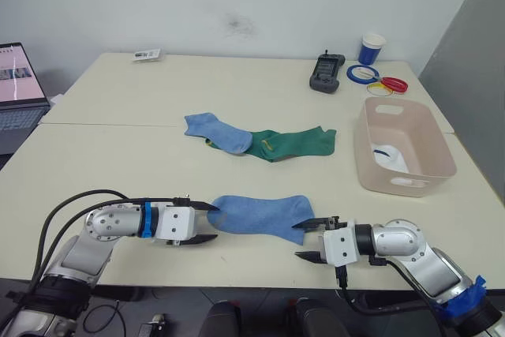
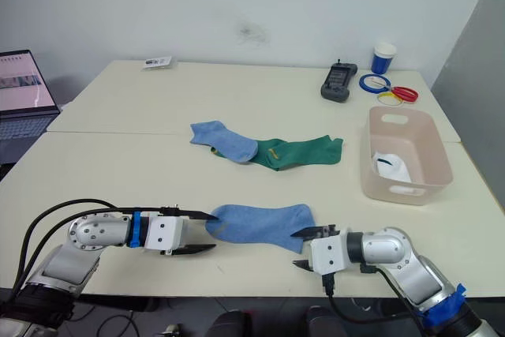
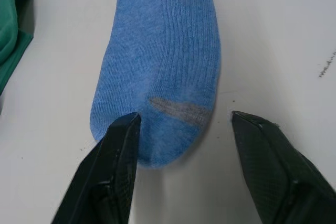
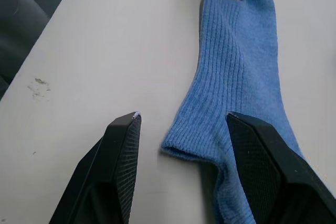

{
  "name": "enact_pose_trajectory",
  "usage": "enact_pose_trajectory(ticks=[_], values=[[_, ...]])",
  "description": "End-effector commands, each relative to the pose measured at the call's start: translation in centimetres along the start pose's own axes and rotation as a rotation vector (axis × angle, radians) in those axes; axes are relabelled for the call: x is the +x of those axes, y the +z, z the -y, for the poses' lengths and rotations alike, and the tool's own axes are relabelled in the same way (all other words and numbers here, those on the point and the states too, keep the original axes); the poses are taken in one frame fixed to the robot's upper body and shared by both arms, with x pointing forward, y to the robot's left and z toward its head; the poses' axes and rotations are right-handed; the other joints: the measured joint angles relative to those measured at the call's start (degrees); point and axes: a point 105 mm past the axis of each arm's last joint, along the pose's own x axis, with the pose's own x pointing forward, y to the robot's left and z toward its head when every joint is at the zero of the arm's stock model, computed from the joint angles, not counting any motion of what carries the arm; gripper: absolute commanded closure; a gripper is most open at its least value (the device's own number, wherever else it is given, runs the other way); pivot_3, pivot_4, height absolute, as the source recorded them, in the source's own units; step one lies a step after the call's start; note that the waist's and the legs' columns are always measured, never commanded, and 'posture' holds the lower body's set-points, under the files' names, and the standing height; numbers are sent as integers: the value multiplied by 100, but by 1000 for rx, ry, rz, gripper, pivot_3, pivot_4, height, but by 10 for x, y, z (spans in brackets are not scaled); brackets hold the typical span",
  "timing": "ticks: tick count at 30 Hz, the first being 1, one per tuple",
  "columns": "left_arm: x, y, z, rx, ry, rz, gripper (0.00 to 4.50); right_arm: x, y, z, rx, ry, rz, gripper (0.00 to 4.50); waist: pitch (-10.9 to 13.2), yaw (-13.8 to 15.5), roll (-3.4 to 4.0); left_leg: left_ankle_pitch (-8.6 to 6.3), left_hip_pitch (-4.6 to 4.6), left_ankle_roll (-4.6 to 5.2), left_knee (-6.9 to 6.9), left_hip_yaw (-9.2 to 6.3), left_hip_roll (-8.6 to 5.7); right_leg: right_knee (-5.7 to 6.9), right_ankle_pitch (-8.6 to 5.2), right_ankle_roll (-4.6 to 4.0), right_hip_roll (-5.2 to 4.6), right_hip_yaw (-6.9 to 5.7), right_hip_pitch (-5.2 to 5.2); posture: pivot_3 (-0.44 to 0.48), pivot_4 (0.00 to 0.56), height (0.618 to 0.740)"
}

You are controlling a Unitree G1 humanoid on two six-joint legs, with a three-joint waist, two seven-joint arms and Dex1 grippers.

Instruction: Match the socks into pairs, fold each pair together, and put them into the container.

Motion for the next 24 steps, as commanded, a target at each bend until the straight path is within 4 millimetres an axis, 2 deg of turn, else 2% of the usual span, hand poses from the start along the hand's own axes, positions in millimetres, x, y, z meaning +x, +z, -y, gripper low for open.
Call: enact_pose_trajectory(ticks=[1, 5, 6, 11, 15, 18, 21, 24], values=[[6, -8, 6, -28, -14, -22, 3035, 3, -5, 8, -21, -19, -27, 2703, -1, -2, 0, 0, 1, 0, 0, 0, 0, 1, 0, 0, 0, 0, 1, 0, 150, 740], [5, -7, 5, -47, 1, -15, 4315, 0, -10, 18, -42, -38, -44, 4114, -2, -4, 1, 0, 0, 0, 1, -1, 0, 2, 0, 0, 1, -1, 1, 0, 150, 740], [4, -7, 6, -50, 1, -13, 4500, -1, -12, 19, -46, -36, -48, 4481, -2, -4, 1, 0, -1, 0, 2, -1, 0, 2, 0, -1, 1, -1, 0, 0, 150, 740], [3, -1, 5, -83, 27, 16, 4500, -5, -6, 25, -36, -29, -5, 4481, -1, -6, 1, 0, -2, 0, 2, -2, 2, 2, 0, -1, 1, -1, 0, 0, 150, 740], [-4, 15, 10, -113, 17, 76, 4500, -12, 18, 28, 77, 11, 99, 4481, 0, -10, 2, 0, -6, 0, 1, -2, 7, 2, 0, -1, 0, 0, -2, 0, 150, 740], [-18, 40, 24, -220, -70, 138, 4500, -23, 37, 21, 155, 94, 142, 4481, 4, -31, 0, 0, -10, 0, 1, -5, 24, 0, -1, -2, 0, 1, -6, 0, 150, 740], [-37, 74, 28, -458, -167, 198, 4500, -38, 68, 15, 363, 199, 224, 4481, 14, -30, -6, 0, -12, 0, 0, -17, 33, 0, -4, -6, 0, -7, -6, 0, 150, 740], [-54, 92, 39, -619, -308, 173, 4500, -49, 85, 10, 533, 311, 238, 4481, 17, -23, 5, 1, -5, -2, 3, -3, 74, 5, -6, -10, 4, -31, 0, 0, 150, 740]])
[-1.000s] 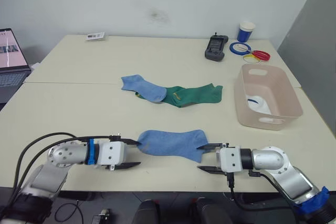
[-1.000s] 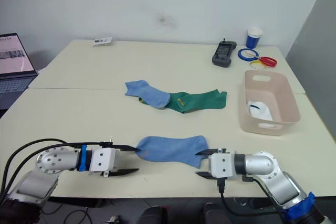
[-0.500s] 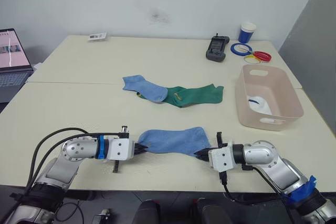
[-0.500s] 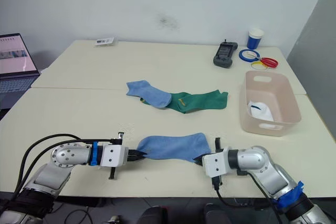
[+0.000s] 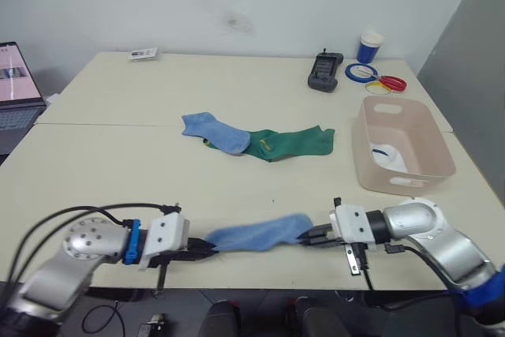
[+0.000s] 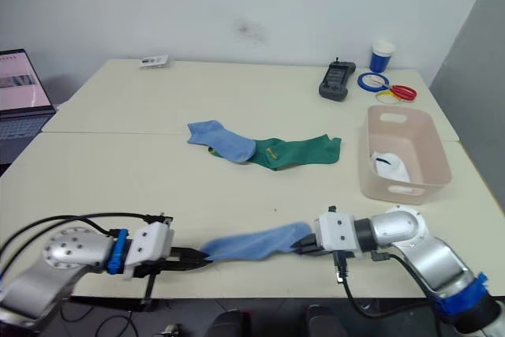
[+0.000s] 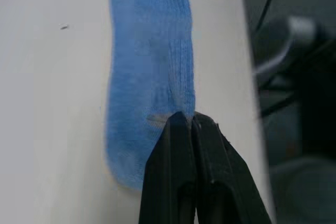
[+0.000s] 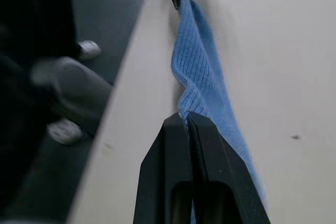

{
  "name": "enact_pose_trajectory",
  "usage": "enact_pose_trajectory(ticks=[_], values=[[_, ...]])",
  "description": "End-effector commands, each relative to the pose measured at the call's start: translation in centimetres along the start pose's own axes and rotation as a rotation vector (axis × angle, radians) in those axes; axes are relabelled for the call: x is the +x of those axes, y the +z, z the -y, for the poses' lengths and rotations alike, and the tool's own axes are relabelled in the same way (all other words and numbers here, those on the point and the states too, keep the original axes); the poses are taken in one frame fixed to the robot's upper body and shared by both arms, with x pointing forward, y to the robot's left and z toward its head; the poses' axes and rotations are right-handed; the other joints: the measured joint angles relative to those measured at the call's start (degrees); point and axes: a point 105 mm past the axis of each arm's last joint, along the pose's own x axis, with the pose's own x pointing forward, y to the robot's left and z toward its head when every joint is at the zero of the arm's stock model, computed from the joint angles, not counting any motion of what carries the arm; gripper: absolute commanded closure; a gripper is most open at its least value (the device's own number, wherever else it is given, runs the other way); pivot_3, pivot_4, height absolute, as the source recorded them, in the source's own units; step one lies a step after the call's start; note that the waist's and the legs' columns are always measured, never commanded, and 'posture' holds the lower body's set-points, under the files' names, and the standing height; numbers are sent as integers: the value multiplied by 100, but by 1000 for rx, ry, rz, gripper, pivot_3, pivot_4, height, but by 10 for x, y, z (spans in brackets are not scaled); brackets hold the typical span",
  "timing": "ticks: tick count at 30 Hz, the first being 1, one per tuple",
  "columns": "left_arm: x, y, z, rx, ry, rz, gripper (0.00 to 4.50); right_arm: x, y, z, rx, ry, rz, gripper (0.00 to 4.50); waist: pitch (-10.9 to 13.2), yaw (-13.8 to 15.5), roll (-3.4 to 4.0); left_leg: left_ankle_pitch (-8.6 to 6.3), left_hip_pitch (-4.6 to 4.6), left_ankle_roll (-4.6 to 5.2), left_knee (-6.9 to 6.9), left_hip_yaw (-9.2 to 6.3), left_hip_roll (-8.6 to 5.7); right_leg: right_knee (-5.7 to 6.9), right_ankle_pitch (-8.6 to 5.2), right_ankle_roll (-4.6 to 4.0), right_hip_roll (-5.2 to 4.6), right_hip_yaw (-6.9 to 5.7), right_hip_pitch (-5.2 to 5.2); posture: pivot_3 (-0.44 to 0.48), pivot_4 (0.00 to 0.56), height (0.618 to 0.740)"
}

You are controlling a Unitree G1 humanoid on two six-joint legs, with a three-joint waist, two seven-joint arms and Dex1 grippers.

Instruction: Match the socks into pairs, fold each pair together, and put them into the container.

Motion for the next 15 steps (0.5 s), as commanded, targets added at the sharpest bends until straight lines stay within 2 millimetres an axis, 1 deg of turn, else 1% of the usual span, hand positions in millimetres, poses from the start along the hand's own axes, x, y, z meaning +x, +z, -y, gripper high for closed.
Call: enact_pose_trajectory(ticks=[1, 3, 6, 7, 9, 10, 12, 15], values=[[-6, 18, 17, -149, -101, 13, 4500, -4, 19, -14, 154, 103, 28, 4481, 1, 0, 14, 0, 8, 0, -1, 5, 1, -1, 1, 0, -1, 1, 3, 0, 150, 740], [-7, 11, 12, -197, -84, -16, 4500, -3, 18, -8, 215, 104, 31, 4481, 2, 0, 17, 0, 23, 0, -2, 15, 1, -2, 1, -1, -2, 4, 9, 0, 150, 740], [-3, -14, -12, -202, 5, -87, 4500, 3, -3, 20, 250, 8, 3, 4481, 2, 0, 16, 0, 24, 0, -2, 20, -1, -3, 0, -4, 6, 4, 2, 0, 150, 740], [-2, -18, -16, -205, 17, -94, 4500, 5, -8, 24, 252, -4, -5, 4481, 2, 0, 17, 0, 15, 0, -2, 26, -5, -4, 1, -3, 10, 8, -4, 0, 150, 740], [6, -27, -35, -198, 62, -90, 4500, 4, -27, 40, 224, -50, -60, 4481, 2, 8, 17, 0, 7, 0, -2, 40, -5, -8, 1, -5, 13, 10, -7, 0, 150, 740], [10, -30, -43, -178, 77, -99, 4500, 4, -33, 50, 217, -77, -74, 4481, 2, 23, 16, 0, -6, 0, -1, 46, -4, -8, 0, -6, 14, 12, -15, 0, 150, 740], [17, -31, -58, -159, 97, -95, 4500, 4, -40, 63, 212, -105, -86, 4481, 3, 26, 12, 0, -22, 1, 3, 62, -10, -10, 0, -5, 35, 16, -27, 0, 150, 740], [21, -29, -78, -125, 136, -90, 4500, 3, -41, 81, 185, -145, -82, 4481, 3, 19, 11, -1, -39, 1, 4, 75, -8, -8, 1, -4, 43, 30, -48, 0, 150, 740]])
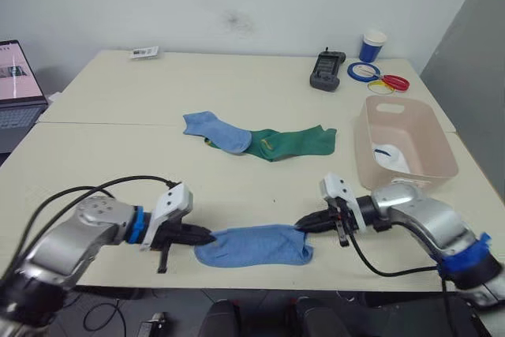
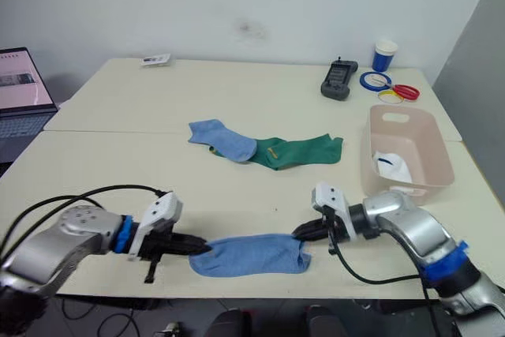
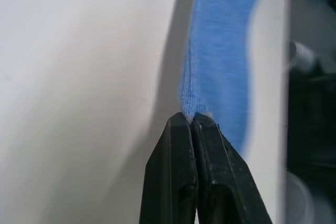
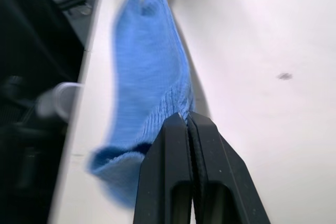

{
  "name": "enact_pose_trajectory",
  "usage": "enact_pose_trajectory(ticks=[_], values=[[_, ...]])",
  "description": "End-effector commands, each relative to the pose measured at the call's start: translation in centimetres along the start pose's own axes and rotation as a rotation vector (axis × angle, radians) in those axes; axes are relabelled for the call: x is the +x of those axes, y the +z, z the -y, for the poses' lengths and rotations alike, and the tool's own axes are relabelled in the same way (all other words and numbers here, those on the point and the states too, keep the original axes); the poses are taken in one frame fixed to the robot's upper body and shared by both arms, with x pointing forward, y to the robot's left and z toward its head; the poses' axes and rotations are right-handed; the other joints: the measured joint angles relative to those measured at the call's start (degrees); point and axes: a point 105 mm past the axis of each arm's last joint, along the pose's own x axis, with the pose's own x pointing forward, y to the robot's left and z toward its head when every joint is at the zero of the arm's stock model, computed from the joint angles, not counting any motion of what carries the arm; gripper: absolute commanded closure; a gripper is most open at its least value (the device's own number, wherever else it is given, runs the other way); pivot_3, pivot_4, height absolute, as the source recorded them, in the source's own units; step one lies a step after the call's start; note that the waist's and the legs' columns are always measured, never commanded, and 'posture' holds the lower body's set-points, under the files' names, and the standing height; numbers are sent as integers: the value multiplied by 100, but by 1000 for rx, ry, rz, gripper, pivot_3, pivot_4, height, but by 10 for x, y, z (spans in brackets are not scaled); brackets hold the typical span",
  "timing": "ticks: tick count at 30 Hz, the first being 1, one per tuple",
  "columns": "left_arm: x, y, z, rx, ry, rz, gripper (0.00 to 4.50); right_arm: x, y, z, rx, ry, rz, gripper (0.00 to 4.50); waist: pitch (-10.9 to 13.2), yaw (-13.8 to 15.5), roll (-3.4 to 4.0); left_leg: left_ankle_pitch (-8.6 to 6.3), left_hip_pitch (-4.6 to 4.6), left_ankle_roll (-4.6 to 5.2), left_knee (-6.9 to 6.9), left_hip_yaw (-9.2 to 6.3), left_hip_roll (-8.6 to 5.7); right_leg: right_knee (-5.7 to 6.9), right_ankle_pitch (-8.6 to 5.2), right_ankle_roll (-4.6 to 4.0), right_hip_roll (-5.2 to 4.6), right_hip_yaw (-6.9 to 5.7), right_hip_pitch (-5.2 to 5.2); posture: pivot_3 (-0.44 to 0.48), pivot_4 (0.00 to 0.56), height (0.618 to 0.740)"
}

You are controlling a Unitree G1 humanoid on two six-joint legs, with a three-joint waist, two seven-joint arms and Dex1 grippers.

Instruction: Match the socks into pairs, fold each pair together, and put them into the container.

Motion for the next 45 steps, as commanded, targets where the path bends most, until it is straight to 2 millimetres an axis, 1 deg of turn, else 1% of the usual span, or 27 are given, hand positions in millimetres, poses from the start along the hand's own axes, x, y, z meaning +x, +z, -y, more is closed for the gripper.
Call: enact_pose_trajectory(ticks=[1, 4, 9, 12, 15, 18, 21, 22, 23, 25, 27, 29, 32, 34, 36, 39, 43, 44, 45], values=[[0, 6, -20, 65, 55, -13, 4500, -3, 11, 18, -68, -41, 19, 4481, 0, -4, 0, 0, 0, 0, 1, 2, 1, 0, 0, 0, 2, 1, -1, 0, 150, 740], [2, 7, -30, 97, 59, -37, 4500, -2, 10, 26, -71, -47, 5, 4481, 0, -10, 0, 0, -1, 0, 0, 6, 5, 2, 0, -2, 8, 3, -9, 0, 150, 740], [9, 4, -39, 124, 69, -52, 4500, 1, 3, 27, -90, -38, -35, 4481, -1, -9, -1, 0, -19, 0, 0, 8, 13, 18, 1, -5, 16, 6, -38, 0, 150, 740], [12, 6, -45, 141, 93, -42, 4500, 1, 4, 32, -118, -68, -30, 4481, -2, -10, 0, 0, -23, 0, 10, 10, 10, 39, 1, -6, 15, 8, -46, 0, 150, 740], [11, 7, -45, 137, 88, -32, 3839, -4, 9, 39, -164, -116, -17, 3753, -2, -8, 0, 0, -23, 0, 34, 8, 9, 63, 1, -5, 13, 6, -46, 0, 150, 740], [3, 9, -50, 137, 137, -13, 2922, -13, 18, 45, -215, -178, 8, 2743, -1, -14, 0, 0, -23, 0, 57, 11, 9, 83, 0, -5, 13, 10, -47, 0, 150, 740], [-11, 15, -57, 133, 224, 32, 2005, -25, 29, 44, -255, -233, 41, 1750, -1, -17, 0, 0, -23, 0, 59, 12, 11, 86, 0, -5, 13, 11, -49, 0, 150, 740], [-16, 16, -58, 135, 252, 50, 1707, -28, 32, 41, -265, -240, 49, 1705, -1, -20, 0, 0, -23, 1, 59, 11, 12, 86, 0, -5, 14, 11, -49, 0, 150, 740], [-22, 17, -56, 141, 269, 66, 1707, -32, 34, 38, -271, -249, 56, 1705, -1, -26, 0, 0, -25, 1, 58, 10, 14, 87, 0, -5, 13, 11, -52, 0, 150, 740], [-34, 12, -45, 132, 281, 69, 1707, -39, 35, 28, -240, -258, 76, 1705, -2, -45, 0, -1, -25, 1, 57, 9, 19, 88, -1, -6, 14, 11, -54, 0, 150, 740], [-41, 2, -32, 61, 305, 82, 1707, -43, 30, 12, -155, -245, 93, 1705, -2, -49, 0, -1, -25, 1, 52, 8, 26, 88, -2, -9, 10, 11, -56, 0, 150, 740], [-43, -4, -20, -18, 318, 106, 1707, -42, 22, -2, -75, -238, 100, 1705, -2, -38, 0, -1, -24, 1, 46, -1, 36, 93, -10, -19, -3, 7, -55, 0, 150, 740], [-38, -6, -4, -156, 330, 179, 1707, -38, 6, -15, 39, -268, 94, 1705, -1, -26, -1, -1, -24, 0, 44, -7, 29, 94, -11, -19, -17, 1, -52, 0, 150, 740], [-33, -14, 0, -238, 371, 202, 1707, -34, -2, -23, 131, -295, 100, 1705, -4, -21, -4, -1, -24, 0, 44, -8, 22, 90, -12, -18, -29, 1, -50, 0, 150, 740], [-28, -19, 3, -287, 394, 214, 1707, -30, -7, -27, 172, -317, 99, 1705, -6, -23, -7, -1, -18, 0, 47, -14, 17, 89, -8, -12, -33, 9, -45, 0, 150, 740], [-11, -22, 6, -372, 407, 262, 1707, -19, -18, -28, 199, -342, 75, 1705, -12, -35, -14, -1, -16, 0, 47, -15, 16, 88, -8, -11, -32, 11, -44, 0, 150, 740], [0, -21, 7, -377, 409, 257, 1707, -16, -19, -23, 231, -366, 103, 1705, -14, -30, -14, -1, -16, 0, 45, -18, 13, 90, -8, -12, -25, 5, -44, 0, 150, 740], [2, -21, 7, -376, 409, 257, 2098, -15, -18, -22, 236, -370, 110, 2091, -15, -29, -15, -1, -16, 0, 45, -18, 13, 89, -9, -12, -24, 6, -44, 0, 150, 740], [4, -21, 8, -375, 398, 256, 2255, -15, -18, -22, 244, -367, 116, 2239, -16, -28, -16, -1, -16, 0, 45, -19, 12, 89, -8, -12, -25, 7, -44, 0, 150, 740]])
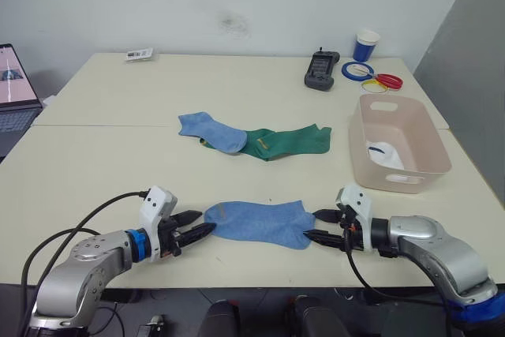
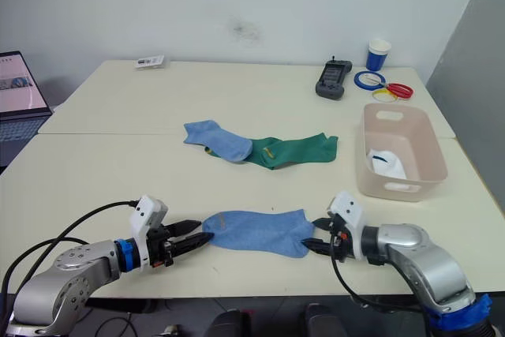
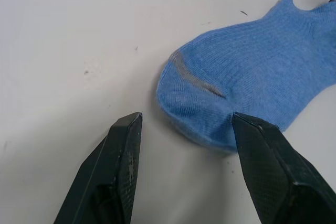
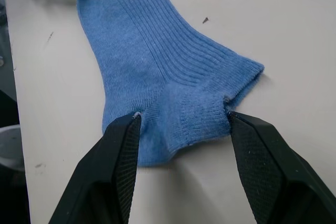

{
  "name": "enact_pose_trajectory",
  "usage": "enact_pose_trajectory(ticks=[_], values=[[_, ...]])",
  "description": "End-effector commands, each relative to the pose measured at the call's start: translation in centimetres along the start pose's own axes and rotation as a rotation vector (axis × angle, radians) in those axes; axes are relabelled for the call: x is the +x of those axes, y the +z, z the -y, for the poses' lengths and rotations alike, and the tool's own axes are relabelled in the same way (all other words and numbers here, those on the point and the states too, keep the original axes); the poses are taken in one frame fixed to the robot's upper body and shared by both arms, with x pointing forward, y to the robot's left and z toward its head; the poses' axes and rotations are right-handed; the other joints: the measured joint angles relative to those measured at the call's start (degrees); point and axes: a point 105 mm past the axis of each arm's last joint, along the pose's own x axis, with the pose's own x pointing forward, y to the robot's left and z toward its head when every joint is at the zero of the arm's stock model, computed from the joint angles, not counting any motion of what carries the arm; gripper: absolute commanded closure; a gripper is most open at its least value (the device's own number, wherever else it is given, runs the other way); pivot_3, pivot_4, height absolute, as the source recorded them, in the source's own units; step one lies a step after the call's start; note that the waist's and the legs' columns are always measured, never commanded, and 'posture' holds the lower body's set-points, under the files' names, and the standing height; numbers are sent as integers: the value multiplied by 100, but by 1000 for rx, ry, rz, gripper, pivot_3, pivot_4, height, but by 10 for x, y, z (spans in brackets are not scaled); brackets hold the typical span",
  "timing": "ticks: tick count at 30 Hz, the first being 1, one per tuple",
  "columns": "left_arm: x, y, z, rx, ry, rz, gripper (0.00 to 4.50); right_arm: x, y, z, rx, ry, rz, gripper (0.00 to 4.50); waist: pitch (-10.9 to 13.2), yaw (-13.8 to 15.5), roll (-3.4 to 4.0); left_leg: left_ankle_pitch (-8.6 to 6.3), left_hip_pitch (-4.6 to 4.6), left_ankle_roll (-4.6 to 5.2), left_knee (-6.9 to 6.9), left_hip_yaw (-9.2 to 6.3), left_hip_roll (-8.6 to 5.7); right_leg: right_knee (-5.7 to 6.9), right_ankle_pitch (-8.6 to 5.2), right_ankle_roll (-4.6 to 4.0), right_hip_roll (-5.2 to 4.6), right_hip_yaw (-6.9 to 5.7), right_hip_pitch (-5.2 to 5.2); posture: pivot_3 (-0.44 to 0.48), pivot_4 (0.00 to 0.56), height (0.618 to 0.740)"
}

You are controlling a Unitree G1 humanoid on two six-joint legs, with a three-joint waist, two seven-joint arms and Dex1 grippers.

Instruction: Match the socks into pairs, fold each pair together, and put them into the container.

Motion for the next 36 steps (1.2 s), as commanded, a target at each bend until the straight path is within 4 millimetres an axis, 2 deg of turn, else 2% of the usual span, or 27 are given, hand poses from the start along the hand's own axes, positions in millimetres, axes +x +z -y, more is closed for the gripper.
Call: enact_pose_trajectory(ticks=[1, 5, 7, 8, 14, 19, 20, 21, 24, 27, 30, 32, 33, 36], values=[[7, -3, 12, -1, -42, -10, 2518, -1, 8, 1, 1, -5, 40, 2520, -1, 1, -2, 0, 0, 0, 0, 0, 0, -1, 0, 0, 0, 1, 0, 0, 150, 740], [2, -7, 14, -13, -42, -15, 3752, -1, 9, 2, 3, -7, 47, 3959, -1, -3, -2, 0, -1, 0, 0, -1, 0, -2, 0, 0, -1, 4, 0, 0, 150, 740], [-3, -10, 16, -22, -37, -19, 4353, -2, 10, 0, 6, -3, 53, 4500, -1, -8, -2, 0, 0, 0, -1, -2, 1, -2, 0, 0, 0, 4, 0, 0, 150, 740], [-5, -11, 16, -27, -35, -20, 4474, -2, 10, 0, 6, -1, 54, 4500, -2, -8, -3, 0, 0, 0, -2, -3, 2, -2, 0, 0, -1, 3, 0, 0, 150, 740], [-19, -16, 13, -78, 35, -2, 4474, -3, 7, -14, 8, 36, 40, 4500, -2, -11, -4, 0, 0, 0, -5, -6, 5, -3, -3, -4, 0, 3, -2, 0, 150, 740], [-19, -21, 13, -57, 46, -27, 4474, -3, 6, -16, 9, 32, 32, 4500, -3, -12, -5, 0, 5, 0, -7, -9, 1, -2, -4, -6, 0, 2, -1, 0, 150, 740], [-19, -21, 13, -49, 46, -24, 4500, -3, 6, -15, -2, 26, 31, 4130, -3, -12, -5, 0, 6, 0, -7, -9, 1, -2, -4, -6, 0, 2, -1, 0, 150, 740], [-19, -20, 14, -42, 42, -20, 4500, -5, 6, -13, -7, 22, 30, 4011, -3, -11, -5, 0, 5, 0, -8, -9, 1, -2, -4, -7, 1, 2, -1, 0, 150, 740], [-27, -20, 12, -58, 30, -27, 3896, -12, 8, -7, -49, 10, 17, 3103, -3, -11, -5, 0, 5, 0, -8, -8, 1, -3, -5, -8, 1, 3, -1, 0, 150, 740], [-42, -20, 0, -48, 76, -41, 2948, -22, 8, 4, -138, -21, -14, 1980, -4, -15, -6, 0, 9, 0, -11, -6, 1, -2, -6, -9, 1, 4, -1, 0, 150, 740], [-61, -16, -13, -30, 100, -61, 2039, -31, 22, 13, -221, -46, 15, 954, -4, -23, -7, 0, 15, 0, -15, -4, -2, -2, -8, -14, 5, 2, -1, 0, 150, 740], [-68, -5, -21, 6, 106, -47, 1451, -33, 39, 16, -298, -55, 69, 268, -3, -23, -7, 0, 24, 0, -21, -3, -2, -1, -10, -18, 17, 3, 0, 0, 150, 740], [-68, 7, -27, 62, 117, -19, 1111, -30, 53, 17, -330, -71, 118, 0, -3, -19, -6, 0, 27, 0, -23, -2, -2, 0, -11, -20, 23, 4, 0, 0, 150, 740], [-56, 40, -41, 239, 133, 50, 154, -20, 90, 21, -394, -130, 249, 0, -4, -3, -9, 0, 31, 0, -33, -1, -2, 0, -12, -22, 28, -6, 2, 0, 150, 740]])
